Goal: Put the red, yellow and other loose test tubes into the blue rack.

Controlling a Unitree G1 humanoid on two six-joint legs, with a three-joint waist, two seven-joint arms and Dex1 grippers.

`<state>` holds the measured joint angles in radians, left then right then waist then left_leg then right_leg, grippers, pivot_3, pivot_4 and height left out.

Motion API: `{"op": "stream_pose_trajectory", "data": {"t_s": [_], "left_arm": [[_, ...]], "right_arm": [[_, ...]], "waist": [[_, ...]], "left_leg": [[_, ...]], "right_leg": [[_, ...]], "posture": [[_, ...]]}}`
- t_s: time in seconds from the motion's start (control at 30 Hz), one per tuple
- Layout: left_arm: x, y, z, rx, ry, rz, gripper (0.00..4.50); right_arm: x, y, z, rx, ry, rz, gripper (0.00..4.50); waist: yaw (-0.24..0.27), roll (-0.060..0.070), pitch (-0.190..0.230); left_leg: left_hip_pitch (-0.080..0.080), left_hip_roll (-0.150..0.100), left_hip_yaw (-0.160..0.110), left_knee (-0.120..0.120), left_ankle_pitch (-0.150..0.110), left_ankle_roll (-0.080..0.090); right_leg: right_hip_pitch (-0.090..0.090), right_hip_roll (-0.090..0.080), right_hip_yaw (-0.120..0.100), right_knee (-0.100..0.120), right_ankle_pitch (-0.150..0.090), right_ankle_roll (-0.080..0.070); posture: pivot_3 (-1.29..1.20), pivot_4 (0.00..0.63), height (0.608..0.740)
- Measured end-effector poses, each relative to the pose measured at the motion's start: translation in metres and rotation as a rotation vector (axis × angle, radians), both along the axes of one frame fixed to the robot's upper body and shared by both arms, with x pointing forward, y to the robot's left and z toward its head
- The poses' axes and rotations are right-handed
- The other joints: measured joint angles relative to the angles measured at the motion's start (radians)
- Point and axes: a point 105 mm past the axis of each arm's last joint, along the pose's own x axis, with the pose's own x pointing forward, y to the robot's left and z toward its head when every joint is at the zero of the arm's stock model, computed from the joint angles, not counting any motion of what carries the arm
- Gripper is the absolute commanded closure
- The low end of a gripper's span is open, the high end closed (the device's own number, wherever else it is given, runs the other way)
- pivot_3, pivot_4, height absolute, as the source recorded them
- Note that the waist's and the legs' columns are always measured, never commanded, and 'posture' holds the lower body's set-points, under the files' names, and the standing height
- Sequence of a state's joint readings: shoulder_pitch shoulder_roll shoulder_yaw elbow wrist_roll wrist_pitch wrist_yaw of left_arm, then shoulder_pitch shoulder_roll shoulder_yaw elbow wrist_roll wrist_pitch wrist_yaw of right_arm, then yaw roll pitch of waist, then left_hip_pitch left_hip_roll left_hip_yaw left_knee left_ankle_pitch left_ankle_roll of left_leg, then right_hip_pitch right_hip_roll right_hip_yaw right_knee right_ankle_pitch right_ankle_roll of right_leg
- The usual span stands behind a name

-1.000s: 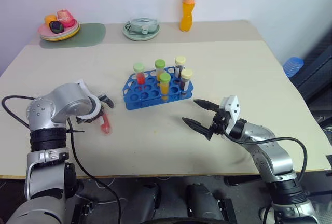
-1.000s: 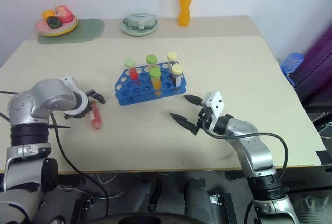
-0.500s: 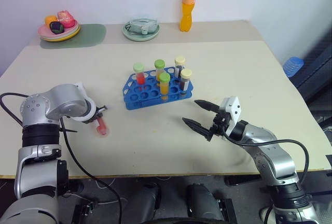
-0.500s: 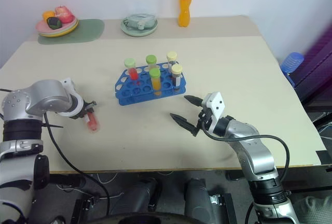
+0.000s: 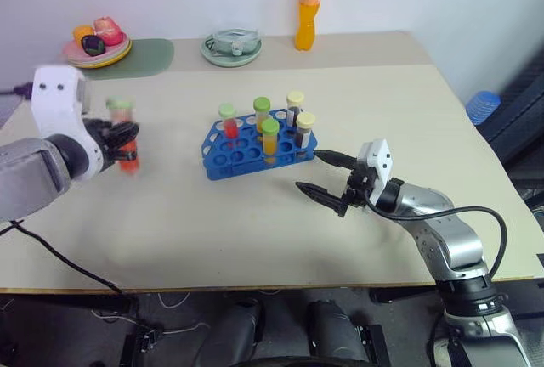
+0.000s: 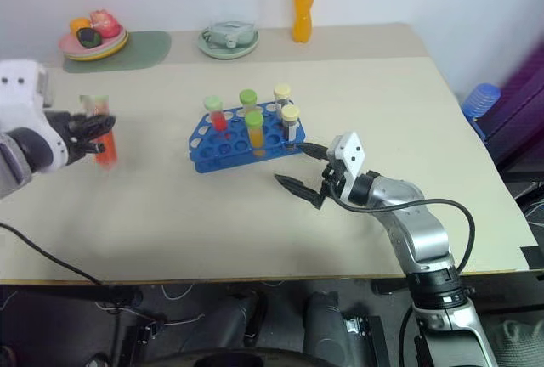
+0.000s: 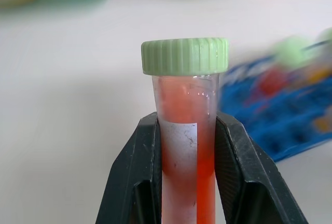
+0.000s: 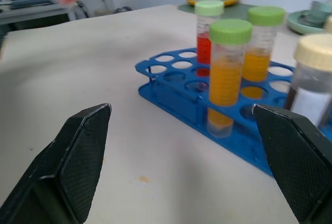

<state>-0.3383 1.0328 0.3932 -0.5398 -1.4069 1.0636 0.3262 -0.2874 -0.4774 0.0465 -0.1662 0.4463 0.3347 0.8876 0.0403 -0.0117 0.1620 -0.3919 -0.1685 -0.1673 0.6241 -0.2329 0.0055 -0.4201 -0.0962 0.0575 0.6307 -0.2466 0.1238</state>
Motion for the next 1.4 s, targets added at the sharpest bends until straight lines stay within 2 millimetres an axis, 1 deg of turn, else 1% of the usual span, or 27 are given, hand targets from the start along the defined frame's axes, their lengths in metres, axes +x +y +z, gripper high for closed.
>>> {"op": "stream_pose_trajectory", "data": {"t_s": [0.13,0.23,0.3,0.37,0.47,0.5,0.57,0.63,0.7,0.77,0.8,1.0,1.17,1.4], "left_arm": [[0.007,-0.02,-0.004,0.064,-0.175,-0.104,3.75],[0.016,-0.033,-0.009,0.087,-0.343,-0.153,3.75],[0.028,-0.043,-0.019,0.082,-0.442,-0.203,3.75],[0.036,-0.055,-0.036,0.114,-0.493,-0.27,3.75],[0.041,-0.085,-0.058,0.112,-0.557,-0.415,3.75],[0.044,-0.094,-0.061,0.098,-0.574,-0.443,3.75],[0.05,-0.105,-0.064,0.089,-0.606,-0.482,3.75],[0.058,-0.113,-0.067,0.055,-0.627,-0.503,3.75],[0.064,-0.119,-0.079,0.039,-0.619,-0.515,3.75],[0.067,-0.12,-0.097,0.038,-0.592,-0.516,3.75],[0.067,-0.121,-0.098,0.03,-0.604,-0.512,3.75],[0.064,-0.119,-0.104,0.018,-0.63,-0.514,3.75],[0.063,-0.114,-0.106,0.02,-0.637,-0.511,3.75],[0.063,-0.101,-0.106,-0.022,-0.628,-0.476,3.75]], "right_arm": [[-0.001,-0.004,-0.004,-0.008,0.012,-0.008,0.0],[-0.006,-0.016,-0.01,-0.027,0.024,-0.049,0.0],[-0.01,-0.027,-0.012,-0.035,0.022,-0.105,0.0],[-0.014,-0.032,-0.01,-0.036,0.007,-0.149,0.0],[-0.02,-0.043,-0.004,-0.038,-0.02,-0.224,0.0],[-0.022,-0.045,-0.003,-0.041,-0.026,-0.24,0.0],[-0.026,-0.05,-0.001,-0.05,-0.035,-0.265,0.0],[-0.029,-0.056,0.0,-0.057,-0.035,-0.303,0.0],[-0.032,-0.062,0.003,-0.068,-0.043,-0.331,0.0],[-0.036,-0.068,0.006,-0.082,-0.048,-0.357,0.0],[-0.037,-0.071,0.006,-0.089,-0.047,-0.372,0.0],[-0.044,-0.078,0.018,-0.103,-0.07,-0.403,0.0],[-0.044,-0.08,0.017,-0.102,-0.051,-0.419,0.0],[-0.045,-0.078,0.018,-0.104,-0.052,-0.417,0.0]], "waist": [[-0.001,0.0,0.0],[0.002,0.0,0.001],[0.003,0.0,0.0],[0.0,-0.001,0.001],[0.0,-0.001,0.001],[0.002,-0.001,0.001],[0.001,-0.002,0.002],[-0.001,-0.002,0.001],[-0.003,-0.002,0.001],[-0.003,-0.002,0.001],[-0.001,-0.002,0.001],[-0.001,-0.001,0.001],[-0.001,-0.001,0.0],[-0.001,-0.001,0.0]], "left_leg": [[-0.001,0.002,0.002,-0.004,0.0,0.0],[-0.002,0.002,0.002,-0.005,0.0,0.0],[-0.002,0.002,0.003,-0.005,0.0,0.001],[-0.003,0.003,0.003,-0.005,0.0,0.001],[-0.003,0.003,0.003,-0.004,0.0,0.003],[-0.003,0.003,0.003,-0.004,0.0,0.004],[-0.004,0.003,0.003,-0.002,0.001,0.004],[-0.003,0.003,0.003,-0.002,0.001,0.005],[-0.003,0.003,0.003,-0.002,0.001,0.005],[-0.003,0.003,0.003,-0.002,0.001,0.005],[-0.003,0.003,0.003,-0.001,0.001,0.005],[-0.003,0.003,0.003,0.001,0.001,0.006],[-0.002,0.003,0.003,0.002,0.001,0.006],[-0.002,0.003,0.003,0.002,0.001,0.006]], "right_leg": [[-0.003,0.0,0.0,-0.001,0.0,0.0],[-0.004,0.0,0.0,-0.002,0.001,0.0],[-0.004,-0.001,0.0,-0.003,0.001,0.0],[-0.004,-0.001,0.0,-0.004,0.001,-0.001],[-0.004,-0.001,-0.001,-0.004,0.002,0.001],[-0.005,-0.001,-0.002,-0.004,0.003,0.002],[-0.005,-0.001,-0.002,-0.003,0.003,0.002],[-0.005,-0.001,-0.002,-0.002,0.003,0.003],[-0.005,-0.001,-0.002,-0.002,0.003,0.003],[-0.005,0.0,-0.002,-0.002,0.003,0.003],[-0.005,-0.001,-0.003,-0.002,0.003,0.003],[-0.003,0.0,-0.003,-0.001,0.004,0.003],[-0.002,0.0,-0.003,-0.001,0.004,0.003],[-0.002,0.0,-0.003,-0.001,0.004,0.004]], "posture": [[0.0,0.15,0.74],[0.0,0.15,0.74],[0.0,0.15,0.74],[0.0,0.15,0.74],[0.0,0.15,0.74],[0.0,0.15,0.74],[0.0,0.15,0.74],[0.0,0.15,0.74],[0.0,0.15,0.74],[0.0,0.15,0.74],[0.0,0.15,0.74],[0.0,0.15,0.74],[0.0,0.15,0.74],[0.0,0.15,0.74]]}}
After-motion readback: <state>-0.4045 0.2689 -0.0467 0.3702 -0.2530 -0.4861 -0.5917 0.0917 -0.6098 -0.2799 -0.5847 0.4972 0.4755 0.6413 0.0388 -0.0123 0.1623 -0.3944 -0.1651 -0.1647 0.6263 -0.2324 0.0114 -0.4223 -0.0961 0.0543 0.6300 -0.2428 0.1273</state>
